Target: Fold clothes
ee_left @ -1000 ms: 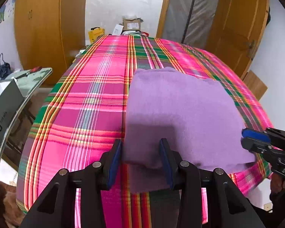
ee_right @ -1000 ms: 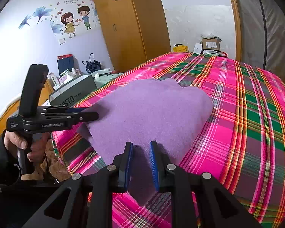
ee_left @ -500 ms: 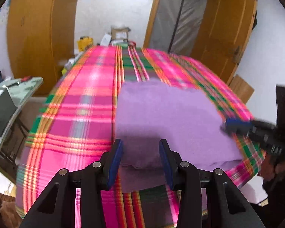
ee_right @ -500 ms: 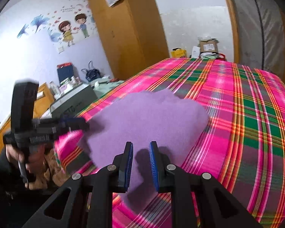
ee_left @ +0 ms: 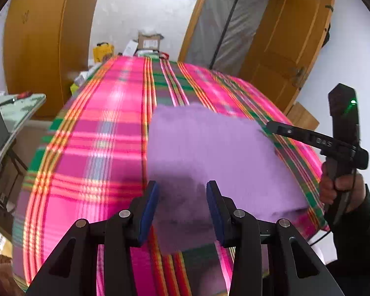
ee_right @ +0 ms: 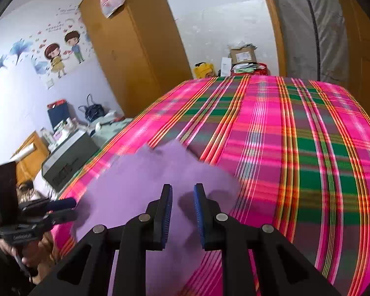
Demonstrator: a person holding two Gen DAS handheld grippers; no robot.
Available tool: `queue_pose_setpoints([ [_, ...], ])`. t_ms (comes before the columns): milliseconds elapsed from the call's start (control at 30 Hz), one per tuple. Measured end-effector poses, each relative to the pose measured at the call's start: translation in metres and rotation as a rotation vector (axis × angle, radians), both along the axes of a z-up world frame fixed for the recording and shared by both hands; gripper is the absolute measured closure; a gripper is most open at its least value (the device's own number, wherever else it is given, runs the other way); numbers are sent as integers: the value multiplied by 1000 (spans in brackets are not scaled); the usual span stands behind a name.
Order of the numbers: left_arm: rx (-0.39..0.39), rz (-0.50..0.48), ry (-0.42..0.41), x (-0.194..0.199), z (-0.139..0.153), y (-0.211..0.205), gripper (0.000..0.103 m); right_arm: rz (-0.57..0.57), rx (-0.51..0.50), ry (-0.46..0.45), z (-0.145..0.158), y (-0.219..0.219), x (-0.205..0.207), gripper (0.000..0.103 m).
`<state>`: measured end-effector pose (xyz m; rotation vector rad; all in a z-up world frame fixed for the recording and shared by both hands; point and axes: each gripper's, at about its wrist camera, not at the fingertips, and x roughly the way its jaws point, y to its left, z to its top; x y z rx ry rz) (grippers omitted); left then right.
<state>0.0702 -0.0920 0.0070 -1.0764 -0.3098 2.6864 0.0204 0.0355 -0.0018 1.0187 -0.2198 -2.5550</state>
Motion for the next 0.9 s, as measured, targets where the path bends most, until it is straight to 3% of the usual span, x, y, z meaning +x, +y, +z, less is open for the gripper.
queue_pose_setpoints([
  [200,-26,-10,-38,-17,-6,6,62,-19,-37,-111,-29,4,-33,86],
  [467,-21,30,-34,-25,2,-3,62,-46,-99,-107,-20,22,-7,84],
  [667,-5,61,-95,-36,-10,-14,61,-28,-221,-135,-26,43,22,62],
  [900,-44,53,-113,-44,-13,-6,58,-24,-325,-198,-48,54,42,59],
])
